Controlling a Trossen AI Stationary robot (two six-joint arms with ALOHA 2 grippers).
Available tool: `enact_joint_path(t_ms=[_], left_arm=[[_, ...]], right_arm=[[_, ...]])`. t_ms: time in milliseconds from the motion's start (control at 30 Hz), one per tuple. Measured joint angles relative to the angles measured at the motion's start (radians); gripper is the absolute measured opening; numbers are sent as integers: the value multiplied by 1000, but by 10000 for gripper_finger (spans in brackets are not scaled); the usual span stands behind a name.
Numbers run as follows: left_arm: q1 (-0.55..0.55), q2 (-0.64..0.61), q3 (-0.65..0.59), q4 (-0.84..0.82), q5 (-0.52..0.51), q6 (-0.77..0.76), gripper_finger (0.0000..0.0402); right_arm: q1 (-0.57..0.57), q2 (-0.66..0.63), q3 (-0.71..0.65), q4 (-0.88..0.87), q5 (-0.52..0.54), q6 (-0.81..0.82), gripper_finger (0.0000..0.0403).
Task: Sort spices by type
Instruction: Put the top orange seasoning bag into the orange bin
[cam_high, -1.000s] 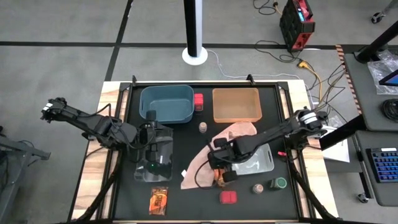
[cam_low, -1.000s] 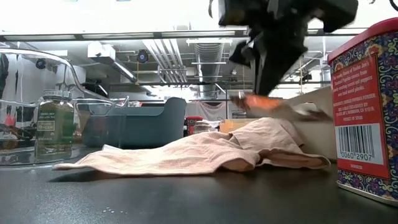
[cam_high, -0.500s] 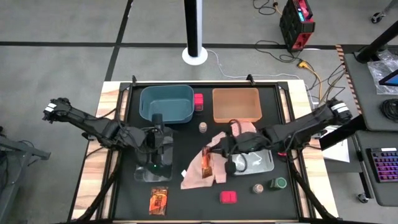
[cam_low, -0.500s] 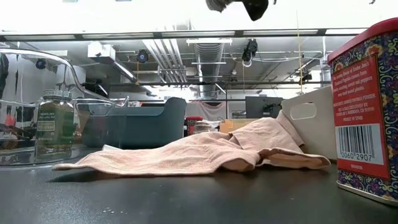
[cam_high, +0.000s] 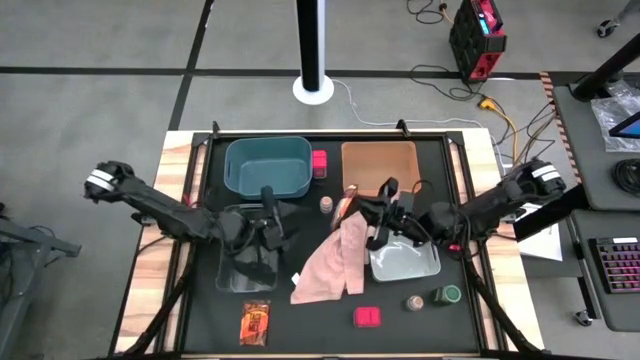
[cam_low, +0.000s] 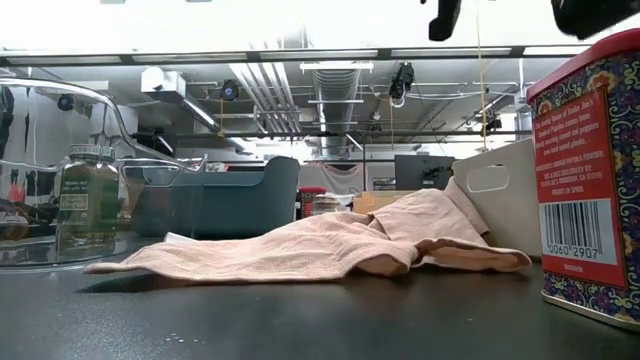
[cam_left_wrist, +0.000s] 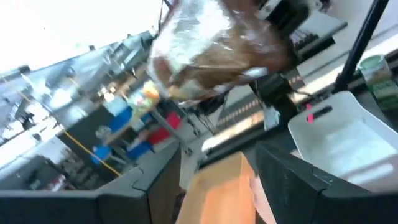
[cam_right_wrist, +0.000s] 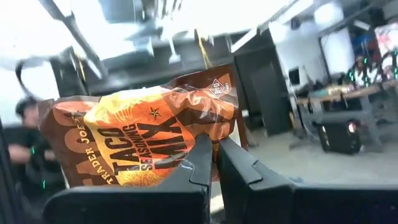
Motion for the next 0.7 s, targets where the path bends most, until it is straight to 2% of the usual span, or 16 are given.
enact_joint_path(t_ms=[167,300,433,700], left_arm=[[0,114,29,172,0,87,191],[4,183,41,349,-42,126,191],[12,216,40,502,-44,162,191],[18,228,35,534,3,165,191]], right_arm=[[-15,97,17,196,-4,-15,9],[-16,151,42,265,-9,-12,9],[-16,189,67,263,-12,-11,9],[-16,222,104,267,-12,3,9]])
